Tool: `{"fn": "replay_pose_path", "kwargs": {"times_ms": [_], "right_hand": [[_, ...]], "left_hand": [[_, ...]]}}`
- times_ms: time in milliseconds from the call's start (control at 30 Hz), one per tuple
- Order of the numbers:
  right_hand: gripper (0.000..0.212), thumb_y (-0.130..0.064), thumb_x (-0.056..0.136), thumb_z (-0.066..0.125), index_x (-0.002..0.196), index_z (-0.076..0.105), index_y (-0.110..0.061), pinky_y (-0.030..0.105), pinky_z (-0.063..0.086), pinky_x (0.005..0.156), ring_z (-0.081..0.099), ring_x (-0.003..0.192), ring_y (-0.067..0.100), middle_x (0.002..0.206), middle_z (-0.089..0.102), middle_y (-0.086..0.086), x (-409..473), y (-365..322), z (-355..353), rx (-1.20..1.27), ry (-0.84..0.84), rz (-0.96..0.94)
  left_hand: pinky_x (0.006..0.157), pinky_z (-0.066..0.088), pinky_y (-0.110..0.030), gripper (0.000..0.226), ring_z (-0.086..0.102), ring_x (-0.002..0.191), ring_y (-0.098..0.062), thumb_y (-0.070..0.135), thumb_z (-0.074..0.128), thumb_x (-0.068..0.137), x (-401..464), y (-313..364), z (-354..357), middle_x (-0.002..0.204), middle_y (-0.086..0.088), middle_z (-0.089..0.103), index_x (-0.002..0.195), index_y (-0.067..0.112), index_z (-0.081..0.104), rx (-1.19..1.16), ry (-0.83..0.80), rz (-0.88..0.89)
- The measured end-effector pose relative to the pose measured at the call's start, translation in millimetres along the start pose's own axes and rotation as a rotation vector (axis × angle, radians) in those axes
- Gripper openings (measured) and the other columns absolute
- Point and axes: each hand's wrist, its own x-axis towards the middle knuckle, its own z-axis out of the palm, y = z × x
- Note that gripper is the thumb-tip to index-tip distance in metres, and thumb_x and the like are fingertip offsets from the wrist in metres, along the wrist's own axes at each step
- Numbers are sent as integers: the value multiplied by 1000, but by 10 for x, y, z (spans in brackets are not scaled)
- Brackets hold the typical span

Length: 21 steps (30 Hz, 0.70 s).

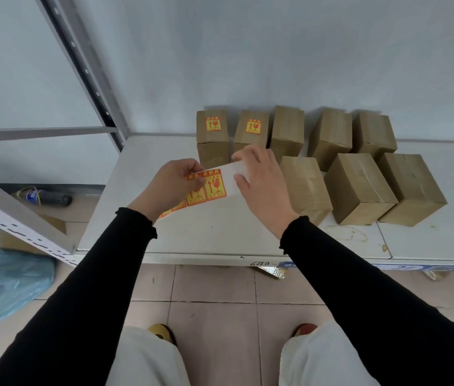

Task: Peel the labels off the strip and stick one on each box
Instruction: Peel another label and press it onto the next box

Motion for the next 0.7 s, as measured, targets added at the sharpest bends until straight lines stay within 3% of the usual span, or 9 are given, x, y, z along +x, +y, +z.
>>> {"fn": "replay_pose_path", "kwargs": {"times_ms": [100, 200, 400, 700], "right_hand": [[9, -21, 95, 62, 102, 58, -19, 26, 42, 87, 48, 101, 14, 105, 54, -3, -18, -96, -84, 15, 63, -73], [12, -29, 98, 59, 105, 61, -19, 29, 42, 86, 48, 99, 14, 101, 56, -5, -44, -112, -58, 76, 67, -33], [15, -27, 98, 61, 109, 67, -19, 23, 37, 86, 41, 99, 6, 100, 49, -12, -36, -94, -48, 183, 59, 31], [13, -24, 97, 62, 85, 61, -22, 18, 38, 77, 49, 90, 8, 88, 59, -9, -28, -115, -38, 364, 38, 123]], "left_hand": [[75, 54, -27, 8, 70, 79, -14, 25, 65, 96, -68, 129, -32, 91, 2, 76, 96, 20, 71, -71, -9, 8], [76, 54, -26, 9, 71, 78, -12, 28, 65, 96, -99, 183, -52, 90, 4, 77, 97, 21, 71, -105, -25, 14], [77, 55, -26, 9, 72, 79, -12, 26, 65, 96, -123, 241, -48, 91, 3, 77, 98, 19, 71, -134, -36, 39], [70, 47, -19, 11, 68, 75, -6, 31, 66, 95, -103, 223, -25, 87, 7, 76, 97, 22, 72, -71, -32, 43]]}}
